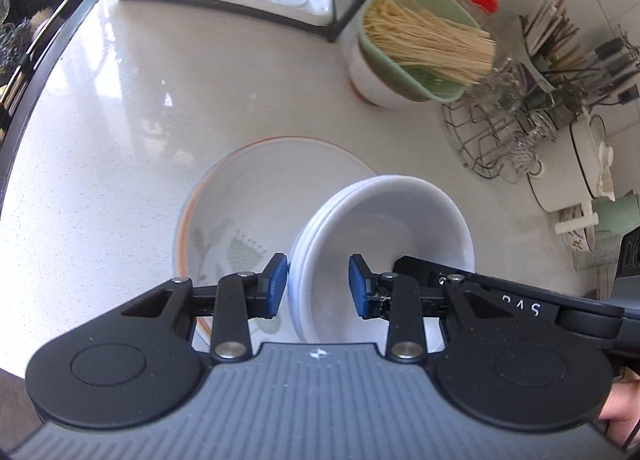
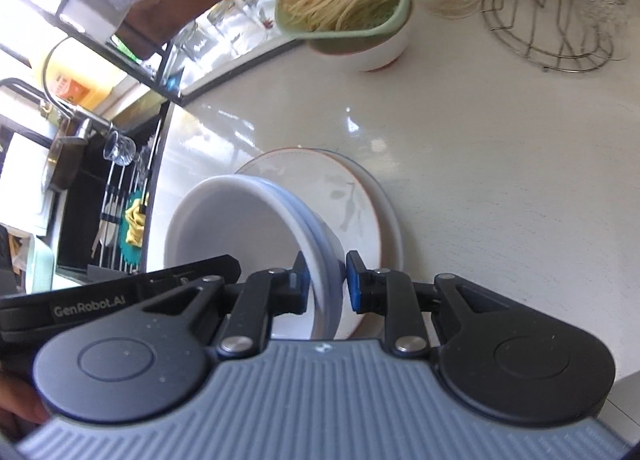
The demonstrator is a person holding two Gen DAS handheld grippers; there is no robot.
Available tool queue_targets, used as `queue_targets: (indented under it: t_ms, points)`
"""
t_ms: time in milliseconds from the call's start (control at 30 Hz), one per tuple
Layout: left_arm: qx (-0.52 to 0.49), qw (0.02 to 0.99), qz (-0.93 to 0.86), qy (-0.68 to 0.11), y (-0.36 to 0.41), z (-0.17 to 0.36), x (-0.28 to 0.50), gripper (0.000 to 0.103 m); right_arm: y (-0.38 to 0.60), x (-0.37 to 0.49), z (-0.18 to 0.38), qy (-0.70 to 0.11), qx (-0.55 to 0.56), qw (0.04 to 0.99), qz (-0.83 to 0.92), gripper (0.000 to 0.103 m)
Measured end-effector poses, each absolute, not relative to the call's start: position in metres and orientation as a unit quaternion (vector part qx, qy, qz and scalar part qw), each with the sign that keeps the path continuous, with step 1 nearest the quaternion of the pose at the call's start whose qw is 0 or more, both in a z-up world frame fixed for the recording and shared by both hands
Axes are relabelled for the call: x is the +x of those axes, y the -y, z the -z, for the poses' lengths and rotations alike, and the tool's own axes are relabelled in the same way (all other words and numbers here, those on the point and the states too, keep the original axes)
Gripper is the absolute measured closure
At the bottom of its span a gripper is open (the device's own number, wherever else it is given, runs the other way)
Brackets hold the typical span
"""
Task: Organize plates and bowls
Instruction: 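Carry the nested bowls with both grippers onto the plate stack, then open both grippers and lift them off the bowls on the plates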
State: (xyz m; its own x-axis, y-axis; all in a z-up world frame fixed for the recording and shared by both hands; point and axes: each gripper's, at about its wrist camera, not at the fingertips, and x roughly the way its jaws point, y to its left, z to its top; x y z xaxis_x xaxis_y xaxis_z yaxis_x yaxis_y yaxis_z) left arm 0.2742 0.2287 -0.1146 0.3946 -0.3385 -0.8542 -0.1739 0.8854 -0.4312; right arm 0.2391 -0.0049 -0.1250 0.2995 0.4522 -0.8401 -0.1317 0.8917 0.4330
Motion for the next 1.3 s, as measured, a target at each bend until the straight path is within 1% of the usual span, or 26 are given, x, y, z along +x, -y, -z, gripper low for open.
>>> queue_targets:
  t_ms: [400, 767, 1000, 1133, 1233, 1300]
  points:
    - [-0.242, 0.784, 0.047, -0.57, -0.244, 0.137, 0.286, 0.065, -0.016, 0.255, 0.139, -0.581, 0.12, 0.786, -0.173, 0.08]
    - [-0.255, 0.778, 0.027, -0.574, -0.243, 0.15, 0.288, 0.065, -0.021, 0.255, 0.156, -0.599, 0.124, 0.774, -0.164, 0.08]
    - [-0.254, 0.782, 0.023, -0.569, -0.243, 0.149, 0.285, 0.065, -0.02, 0.254, 0.156, -0.595, 0.124, 0.776, -0.169, 0.08]
    - [-0.25, 0.788, 0.021, -0.562, -0.244, 0.14, 0.283, 0.057, -0.017, 0.255, 0.154, -0.594, 0.133, 0.775, -0.169, 0.08]
    - [-0.254, 0.798, 0.014, -0.546, -0.248, 0.126, 0.28, 0.055, -0.014, 0.253, 0.147, -0.587, 0.13, 0.779, -0.176, 0.076]
    - [-0.259, 0.803, 0.014, -0.536, -0.25, 0.115, 0.277, 0.055, -0.012, 0.252, 0.14, -0.579, 0.13, 0.785, -0.177, 0.068]
